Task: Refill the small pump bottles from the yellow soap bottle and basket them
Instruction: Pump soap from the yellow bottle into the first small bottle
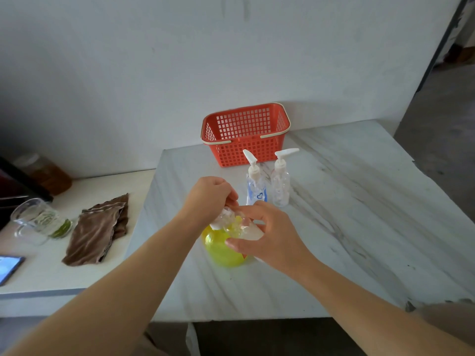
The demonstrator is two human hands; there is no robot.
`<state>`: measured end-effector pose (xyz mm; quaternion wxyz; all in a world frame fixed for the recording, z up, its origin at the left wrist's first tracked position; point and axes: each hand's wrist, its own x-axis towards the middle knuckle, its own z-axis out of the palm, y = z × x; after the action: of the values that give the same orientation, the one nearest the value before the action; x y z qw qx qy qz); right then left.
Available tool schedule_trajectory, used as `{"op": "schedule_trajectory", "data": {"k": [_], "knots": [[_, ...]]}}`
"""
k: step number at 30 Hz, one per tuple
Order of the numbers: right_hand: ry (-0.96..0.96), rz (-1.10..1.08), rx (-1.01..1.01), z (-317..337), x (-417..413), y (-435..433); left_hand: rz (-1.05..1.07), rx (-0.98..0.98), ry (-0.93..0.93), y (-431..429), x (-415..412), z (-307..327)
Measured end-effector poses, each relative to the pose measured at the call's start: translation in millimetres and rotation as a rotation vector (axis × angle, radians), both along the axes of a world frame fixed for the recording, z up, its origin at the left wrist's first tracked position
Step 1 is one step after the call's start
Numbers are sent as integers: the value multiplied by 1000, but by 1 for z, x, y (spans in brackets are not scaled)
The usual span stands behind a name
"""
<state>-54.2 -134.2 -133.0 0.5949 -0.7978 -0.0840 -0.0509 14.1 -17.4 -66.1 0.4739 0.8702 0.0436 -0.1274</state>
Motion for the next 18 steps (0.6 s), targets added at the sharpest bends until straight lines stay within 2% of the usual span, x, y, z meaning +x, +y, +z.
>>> {"op": "schedule_trajectory", "data": {"k": [18], "knots": [[-16,-35,-33,4,0,1,8,-8,11,1,2,1]]}}
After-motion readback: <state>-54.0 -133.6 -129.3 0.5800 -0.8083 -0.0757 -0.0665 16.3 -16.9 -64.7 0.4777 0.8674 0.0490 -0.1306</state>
